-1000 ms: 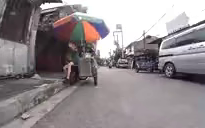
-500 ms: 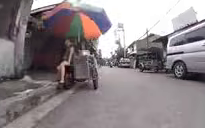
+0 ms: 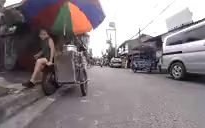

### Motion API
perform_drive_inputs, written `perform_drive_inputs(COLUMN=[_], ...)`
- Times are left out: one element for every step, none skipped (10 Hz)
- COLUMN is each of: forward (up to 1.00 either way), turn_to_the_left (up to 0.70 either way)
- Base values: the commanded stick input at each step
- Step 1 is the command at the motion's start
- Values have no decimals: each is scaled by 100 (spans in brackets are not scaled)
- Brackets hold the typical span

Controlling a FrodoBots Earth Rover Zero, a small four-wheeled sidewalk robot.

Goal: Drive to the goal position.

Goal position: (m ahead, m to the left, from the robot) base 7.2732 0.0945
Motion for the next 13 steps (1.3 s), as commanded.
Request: perform_drive_inputs(forward=[100,100,100,100,100,100,100,100,100,100,100,100,100], turn_to_the_left=[-27,-12,0,0,0,0,0,0,8,27,27,27,27])
